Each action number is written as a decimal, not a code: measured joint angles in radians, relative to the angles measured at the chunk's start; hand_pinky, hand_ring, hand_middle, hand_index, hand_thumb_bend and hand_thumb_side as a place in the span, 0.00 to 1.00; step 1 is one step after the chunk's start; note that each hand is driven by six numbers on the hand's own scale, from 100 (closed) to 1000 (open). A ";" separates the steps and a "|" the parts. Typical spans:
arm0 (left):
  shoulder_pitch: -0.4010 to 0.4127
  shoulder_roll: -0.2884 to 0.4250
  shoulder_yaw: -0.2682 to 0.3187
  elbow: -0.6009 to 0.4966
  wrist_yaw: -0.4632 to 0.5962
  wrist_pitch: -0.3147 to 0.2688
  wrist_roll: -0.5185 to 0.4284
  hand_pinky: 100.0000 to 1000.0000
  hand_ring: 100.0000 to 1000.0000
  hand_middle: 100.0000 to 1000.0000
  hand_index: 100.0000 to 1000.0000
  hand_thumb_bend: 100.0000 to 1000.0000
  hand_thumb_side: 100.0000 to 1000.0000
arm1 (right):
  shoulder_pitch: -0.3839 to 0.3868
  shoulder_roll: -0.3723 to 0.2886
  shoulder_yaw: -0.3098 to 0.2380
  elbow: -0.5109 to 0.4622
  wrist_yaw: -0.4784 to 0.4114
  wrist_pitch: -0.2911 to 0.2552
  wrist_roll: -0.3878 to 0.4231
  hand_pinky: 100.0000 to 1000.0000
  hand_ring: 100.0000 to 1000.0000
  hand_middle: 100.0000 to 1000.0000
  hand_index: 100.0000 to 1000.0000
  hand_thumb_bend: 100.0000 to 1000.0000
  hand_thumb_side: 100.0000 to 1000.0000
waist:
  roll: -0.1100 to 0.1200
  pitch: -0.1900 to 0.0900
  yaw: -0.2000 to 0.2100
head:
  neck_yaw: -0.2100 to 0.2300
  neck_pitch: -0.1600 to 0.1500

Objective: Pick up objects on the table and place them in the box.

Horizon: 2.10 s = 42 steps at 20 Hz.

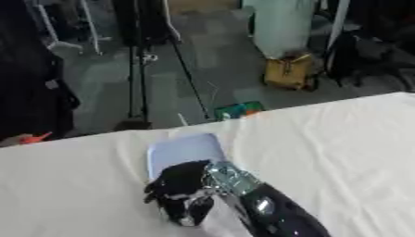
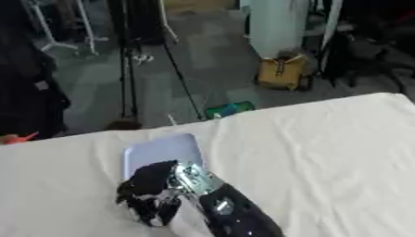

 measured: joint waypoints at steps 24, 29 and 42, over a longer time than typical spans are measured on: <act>-0.007 0.000 0.000 0.000 0.005 -0.003 0.000 1.00 1.00 1.00 0.89 0.00 1.00 | -0.007 0.006 -0.007 0.025 0.088 -0.062 -0.062 0.80 0.75 0.83 0.65 0.02 0.00 | 0.001 -0.003 0.000 | 0.002 -0.008; -0.007 0.000 0.000 0.000 0.005 -0.003 0.000 1.00 1.00 1.00 0.89 0.00 1.00 | -0.007 0.006 -0.007 0.027 0.100 -0.072 -0.072 0.76 0.69 0.75 0.58 0.02 0.00 | 0.002 -0.003 0.000 | 0.004 -0.009; -0.007 0.000 0.000 0.000 0.006 -0.003 0.001 1.00 1.00 1.00 0.89 0.00 1.00 | -0.007 0.009 -0.019 0.035 0.144 -0.108 -0.108 0.65 0.60 0.65 0.49 0.00 0.00 | 0.003 -0.005 0.000 | 0.006 -0.009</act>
